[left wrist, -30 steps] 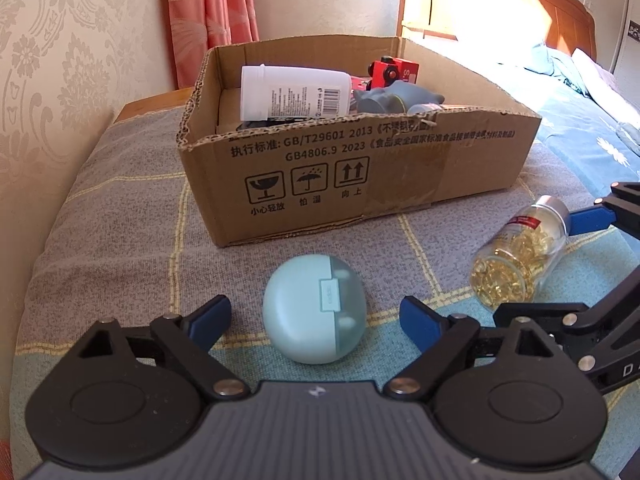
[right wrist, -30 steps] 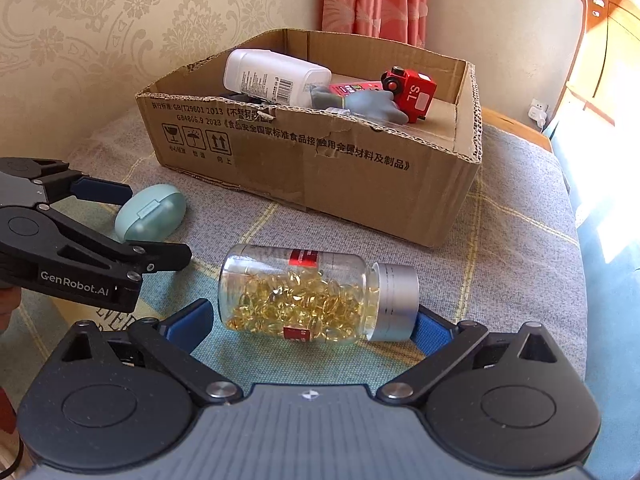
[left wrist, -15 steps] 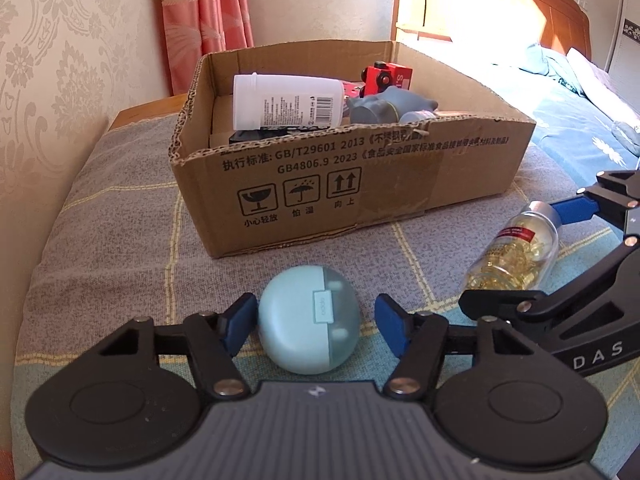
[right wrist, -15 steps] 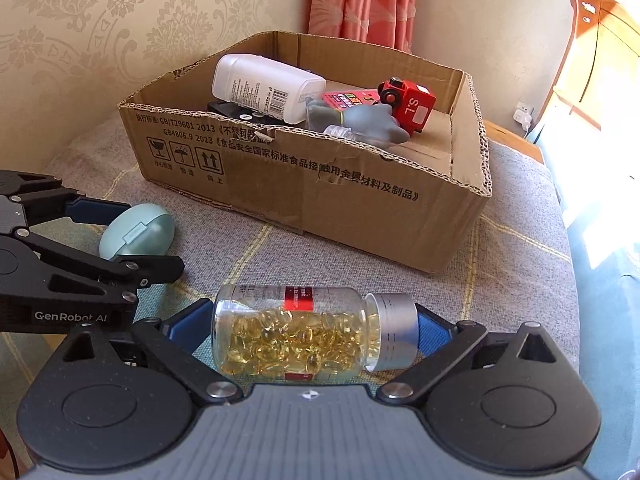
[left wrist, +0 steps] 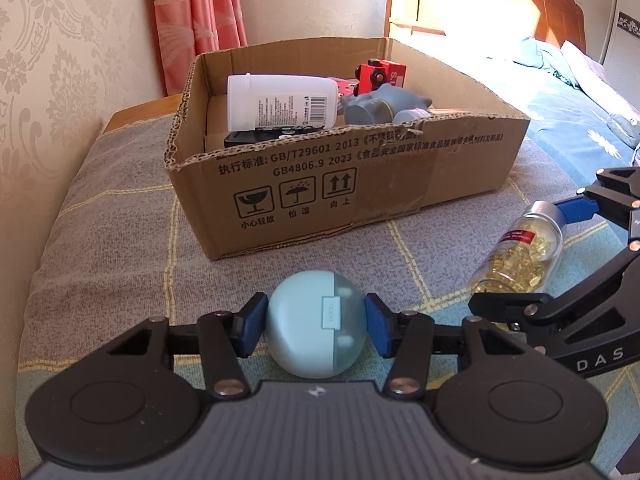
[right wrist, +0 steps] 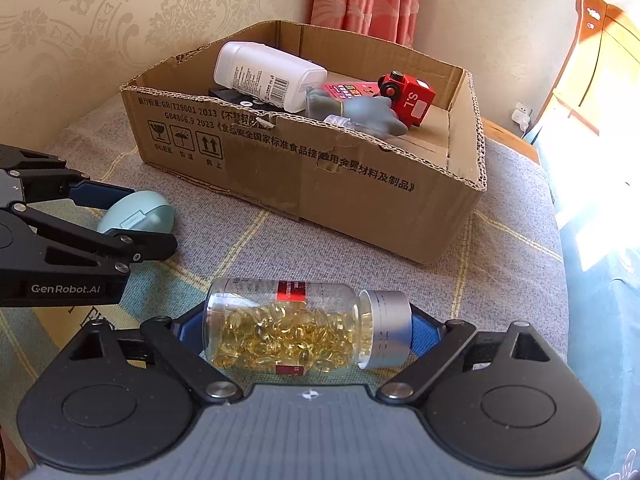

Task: Organize rigid objects
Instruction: 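Close the left gripper on the blue case while the right gripper grasps the capsule jar, then carry the capsule jar and blue case into the box and open both grippers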

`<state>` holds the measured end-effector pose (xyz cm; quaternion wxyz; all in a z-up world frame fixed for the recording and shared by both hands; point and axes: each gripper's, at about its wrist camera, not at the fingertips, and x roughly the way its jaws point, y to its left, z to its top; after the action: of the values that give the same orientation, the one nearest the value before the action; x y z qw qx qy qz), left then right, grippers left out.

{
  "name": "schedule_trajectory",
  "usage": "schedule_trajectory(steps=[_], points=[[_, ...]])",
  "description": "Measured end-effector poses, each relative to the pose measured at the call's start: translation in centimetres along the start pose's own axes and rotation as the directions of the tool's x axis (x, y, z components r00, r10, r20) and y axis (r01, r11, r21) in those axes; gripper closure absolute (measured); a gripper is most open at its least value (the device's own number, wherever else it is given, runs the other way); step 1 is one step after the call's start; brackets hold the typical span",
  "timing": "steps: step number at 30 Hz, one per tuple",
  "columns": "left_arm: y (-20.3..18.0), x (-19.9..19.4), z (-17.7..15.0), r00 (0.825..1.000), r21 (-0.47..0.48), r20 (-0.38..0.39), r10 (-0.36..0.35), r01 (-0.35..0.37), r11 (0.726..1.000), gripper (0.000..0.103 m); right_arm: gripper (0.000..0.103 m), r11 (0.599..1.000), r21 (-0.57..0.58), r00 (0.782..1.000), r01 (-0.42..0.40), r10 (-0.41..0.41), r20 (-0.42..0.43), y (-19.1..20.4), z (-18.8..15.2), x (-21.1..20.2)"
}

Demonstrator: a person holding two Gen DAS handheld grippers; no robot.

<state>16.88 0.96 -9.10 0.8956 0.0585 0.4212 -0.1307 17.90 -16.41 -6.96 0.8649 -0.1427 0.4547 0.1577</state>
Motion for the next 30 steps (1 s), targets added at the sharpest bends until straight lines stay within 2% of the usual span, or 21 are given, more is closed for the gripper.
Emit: schedule_trajectory(steps=[9,14,22,30], points=[[-0.1,-1.5,-0.1,1.0,0.037,-0.015,-0.001,0.002,0.999,0.051,0.007,0.998,-0.05,0.999,-0.047,0.047,-0.004,-1.0,0.0,-2.0],[-0.1,-3.0,0.3,1.0,0.056,-0.002,-0.012,0.012,0.998,0.051,0.007,0.996,-0.064,0.998,-0.06,0.062,0.024,-1.8,0.9,-3.9],[0.2,-5.5,1.4,0.999,0.058,0.049,-0.015,0.012,0.998,0.051,0.007,0.995,-0.079,0.986,-0.067,0.078,0.145,-2.6,5.2,-6.9],[1.5,-6.3,1.9,0.997,0.021,0.069,0.025,-0.026,0.999,0.051,0.007,0.991,-0.106,0.974,-0.077,0.098,0.203,-1.4,11.0,-5.3]])
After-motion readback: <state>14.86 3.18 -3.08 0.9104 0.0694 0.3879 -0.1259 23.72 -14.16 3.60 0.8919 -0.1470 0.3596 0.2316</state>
